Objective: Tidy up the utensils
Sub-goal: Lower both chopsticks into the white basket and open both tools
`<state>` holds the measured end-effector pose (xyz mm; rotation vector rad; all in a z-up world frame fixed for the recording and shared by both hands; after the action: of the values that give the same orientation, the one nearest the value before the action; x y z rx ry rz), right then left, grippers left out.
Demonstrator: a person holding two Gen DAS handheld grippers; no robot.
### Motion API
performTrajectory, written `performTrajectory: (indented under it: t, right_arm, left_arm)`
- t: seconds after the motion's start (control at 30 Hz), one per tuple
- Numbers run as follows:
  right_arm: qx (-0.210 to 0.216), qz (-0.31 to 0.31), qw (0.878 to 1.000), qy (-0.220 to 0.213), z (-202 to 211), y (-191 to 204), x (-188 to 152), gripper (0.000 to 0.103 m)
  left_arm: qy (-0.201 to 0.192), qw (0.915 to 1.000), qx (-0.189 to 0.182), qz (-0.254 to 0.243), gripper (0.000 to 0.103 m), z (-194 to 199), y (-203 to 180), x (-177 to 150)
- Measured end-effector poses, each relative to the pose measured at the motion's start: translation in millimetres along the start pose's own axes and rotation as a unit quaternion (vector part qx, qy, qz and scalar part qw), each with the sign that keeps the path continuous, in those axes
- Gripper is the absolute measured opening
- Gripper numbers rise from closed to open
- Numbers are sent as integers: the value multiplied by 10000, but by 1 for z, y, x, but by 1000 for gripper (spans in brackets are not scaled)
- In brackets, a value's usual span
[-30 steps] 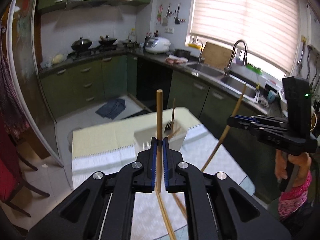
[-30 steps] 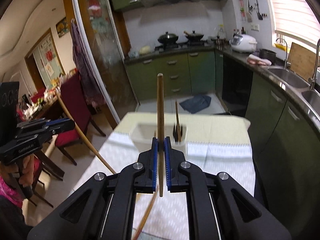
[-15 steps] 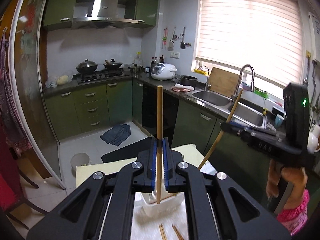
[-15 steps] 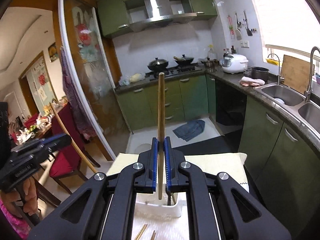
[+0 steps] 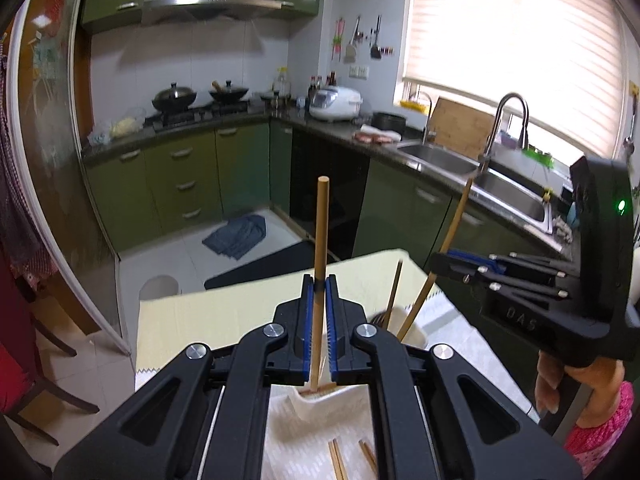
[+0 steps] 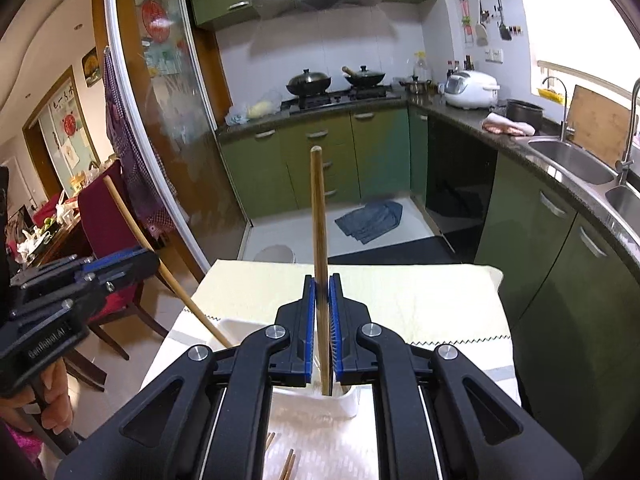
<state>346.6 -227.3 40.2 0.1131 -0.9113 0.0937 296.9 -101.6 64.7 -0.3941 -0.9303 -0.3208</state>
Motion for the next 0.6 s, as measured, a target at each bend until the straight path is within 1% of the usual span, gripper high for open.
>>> performTrajectory:
  t: [0.1, 0.33, 0.37, 0.4, 0.43, 0.47, 0.5, 0.53, 0.57, 0.6]
  right_arm:
    - [-14, -33, 10000, -11, -1, -2, -1, 13]
    - [39, -73, 9999, -82, 11, -3, -2, 13]
    - [89, -93, 9999, -113, 16, -3, -2, 13]
    - [126, -110, 9998, -134, 21, -4, -2, 15]
    - [176, -138, 9996, -171, 27, -5, -3, 17]
    - [220, -164, 9994, -211, 34, -7, -4, 21]
    - [258, -178, 9992, -239, 41, -7, -6, 23]
    - [304, -193, 9990, -270, 50, -9, -11, 24]
    - [318, -193, 9989, -276, 57, -10, -16, 24]
    - [332, -173, 9989, -267, 65, -10, -23, 24]
  left_arm:
    - [109, 9999, 15, 24, 6, -4, 5, -8]
    - [258, 9997, 25, 27, 6, -4, 8, -21]
    - [266, 9996, 22, 35, 9, -4, 9, -22]
    - [279, 9996, 15, 46, 14, -4, 9, -22]
    - [274, 9996, 16, 59, 17, -2, 7, -22]
    - [265, 9996, 15, 74, 20, -1, 7, -22]
    - [264, 9996, 3, 83, 20, 2, 6, -23]
    - [266, 9996, -10, 91, 21, 4, 4, -24]
    - [279, 9996, -27, 106, 26, 8, 4, -27]
    - [296, 9995, -42, 130, 39, 11, 2, -30]
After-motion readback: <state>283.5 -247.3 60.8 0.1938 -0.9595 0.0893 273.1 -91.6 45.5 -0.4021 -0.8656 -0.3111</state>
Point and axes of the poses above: each gripper's, at about its wrist camera, not at the fingertips, and z roughly against the way its jaws point, y to its left, x to its top, the point moved 5 cm from there along -z, roughly the way its jaws point, and after that the axes turned 12 degrees about -x, right-handed, at the moved point
